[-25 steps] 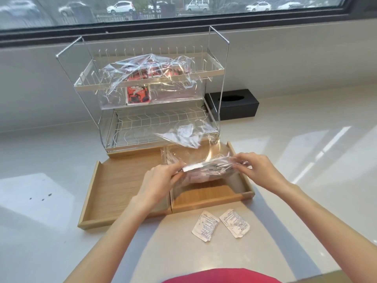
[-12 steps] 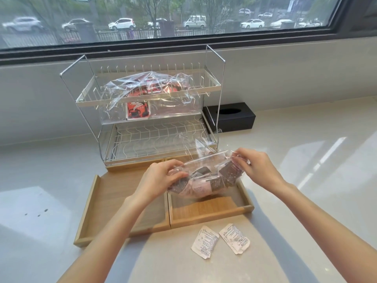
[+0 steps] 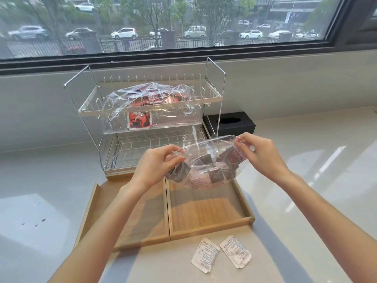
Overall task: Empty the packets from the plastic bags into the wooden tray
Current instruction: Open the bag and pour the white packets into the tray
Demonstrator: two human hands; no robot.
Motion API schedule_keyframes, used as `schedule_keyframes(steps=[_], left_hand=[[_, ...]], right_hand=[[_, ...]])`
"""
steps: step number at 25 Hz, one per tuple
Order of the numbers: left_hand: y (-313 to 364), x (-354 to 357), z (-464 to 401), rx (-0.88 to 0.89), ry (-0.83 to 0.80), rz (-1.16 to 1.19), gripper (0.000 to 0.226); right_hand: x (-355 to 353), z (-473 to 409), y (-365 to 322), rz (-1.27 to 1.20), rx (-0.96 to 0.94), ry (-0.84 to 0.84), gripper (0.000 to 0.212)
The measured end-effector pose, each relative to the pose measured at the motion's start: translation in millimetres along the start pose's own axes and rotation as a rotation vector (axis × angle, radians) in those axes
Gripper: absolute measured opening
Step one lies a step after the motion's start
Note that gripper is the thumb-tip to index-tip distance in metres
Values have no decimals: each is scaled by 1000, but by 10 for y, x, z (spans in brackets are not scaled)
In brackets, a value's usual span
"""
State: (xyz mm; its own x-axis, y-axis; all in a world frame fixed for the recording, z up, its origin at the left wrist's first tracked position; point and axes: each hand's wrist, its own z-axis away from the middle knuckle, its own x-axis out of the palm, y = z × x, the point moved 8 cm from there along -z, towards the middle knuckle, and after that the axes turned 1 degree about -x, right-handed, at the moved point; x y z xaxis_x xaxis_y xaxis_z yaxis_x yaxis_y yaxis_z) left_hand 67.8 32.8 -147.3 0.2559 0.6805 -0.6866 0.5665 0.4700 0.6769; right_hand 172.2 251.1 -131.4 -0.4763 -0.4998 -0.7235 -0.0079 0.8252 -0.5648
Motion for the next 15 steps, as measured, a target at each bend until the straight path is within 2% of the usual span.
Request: schedule_keyframes(steps=[7, 11, 15], left_hand=[[257, -108, -29, 142, 73, -101, 19], [462, -319, -165, 203, 120, -110, 21], [676, -631, -242, 254, 198, -95, 24]], right_hand=[[-70, -111, -73, 54, -23, -7, 16], [-406, -223, -234, 13, -69, 134, 20], [-691, -338, -495, -23, -138, 173, 16]])
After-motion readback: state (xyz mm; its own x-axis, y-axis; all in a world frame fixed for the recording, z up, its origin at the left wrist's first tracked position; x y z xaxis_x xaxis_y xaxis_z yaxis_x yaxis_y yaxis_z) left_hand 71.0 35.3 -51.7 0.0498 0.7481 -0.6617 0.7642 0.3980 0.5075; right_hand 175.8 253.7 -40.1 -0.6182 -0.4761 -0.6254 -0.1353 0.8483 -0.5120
